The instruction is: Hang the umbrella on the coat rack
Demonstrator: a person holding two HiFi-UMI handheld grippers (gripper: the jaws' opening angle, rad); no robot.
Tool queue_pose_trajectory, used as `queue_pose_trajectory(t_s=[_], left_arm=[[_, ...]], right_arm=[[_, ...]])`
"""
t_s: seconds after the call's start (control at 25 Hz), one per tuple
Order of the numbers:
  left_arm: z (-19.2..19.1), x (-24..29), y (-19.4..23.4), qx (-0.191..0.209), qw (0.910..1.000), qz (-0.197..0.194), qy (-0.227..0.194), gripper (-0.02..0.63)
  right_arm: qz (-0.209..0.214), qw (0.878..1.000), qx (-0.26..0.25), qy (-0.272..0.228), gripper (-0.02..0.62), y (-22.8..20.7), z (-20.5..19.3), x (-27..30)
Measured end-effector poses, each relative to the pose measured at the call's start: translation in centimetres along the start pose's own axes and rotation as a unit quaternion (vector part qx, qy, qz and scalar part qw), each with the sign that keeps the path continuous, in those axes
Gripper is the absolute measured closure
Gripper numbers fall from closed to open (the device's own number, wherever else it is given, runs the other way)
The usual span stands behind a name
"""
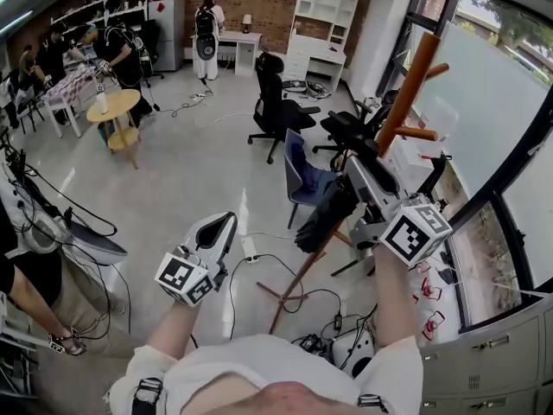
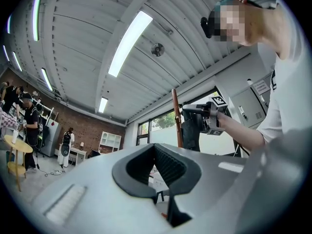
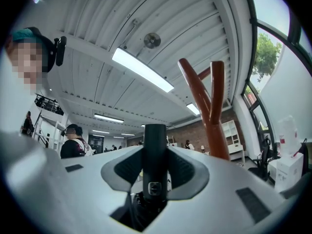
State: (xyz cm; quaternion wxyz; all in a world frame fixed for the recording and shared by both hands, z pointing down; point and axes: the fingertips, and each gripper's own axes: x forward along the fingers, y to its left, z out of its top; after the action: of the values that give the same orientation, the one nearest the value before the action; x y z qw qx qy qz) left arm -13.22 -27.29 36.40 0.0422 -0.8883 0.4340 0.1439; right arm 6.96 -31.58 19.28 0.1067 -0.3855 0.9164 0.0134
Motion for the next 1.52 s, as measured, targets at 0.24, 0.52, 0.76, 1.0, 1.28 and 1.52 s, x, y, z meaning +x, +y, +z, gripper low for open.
queue_pose_trajectory(t_s=[0.24, 0.52, 0.76, 1.0, 1.28, 1.52], left_arm=[[-0.5, 0.7, -0.4, -0.003, 1.0, -0.002, 0.005, 0.597], [-1.1, 1.5, -0.9, -0.006, 0.9999, -0.014, 0.008, 0.597], [-1.7, 1.4, -1.2, -0.001, 0.9997, -0.023, 0.01, 0.597], [-1.9, 2.2, -1.5, -0.002, 0.9996, -0.024, 0.015, 0.596], [-2.3, 2.3, -1.3, -0.01, 0.9994, -0.029, 0.015, 0.596], [-2.6, 2.6, -0.9, -0.016, 0.9994, -0.026, 0.016, 0.597]], right_arm=[[-0.012, 1.0, 0.007, -0.004, 0.442, -1.4, -0.1, -0.5], [-0.031, 0.999, 0.013, 0.001, 0.442, -3.2, -0.9, -0.1], [-0.043, 0.999, 0.009, 0.001, 0.442, -3.7, -1.4, -0.2], [-0.055, 0.998, 0.01, 0.01, 0.44, -4.9, -2.2, -0.4], [-0.068, 0.997, 0.006, 0.021, 0.44, -5.1, -3.1, -0.1], [-0.079, 0.997, -0.007, 0.025, 0.44, -5.2, -3.3, 0.0]])
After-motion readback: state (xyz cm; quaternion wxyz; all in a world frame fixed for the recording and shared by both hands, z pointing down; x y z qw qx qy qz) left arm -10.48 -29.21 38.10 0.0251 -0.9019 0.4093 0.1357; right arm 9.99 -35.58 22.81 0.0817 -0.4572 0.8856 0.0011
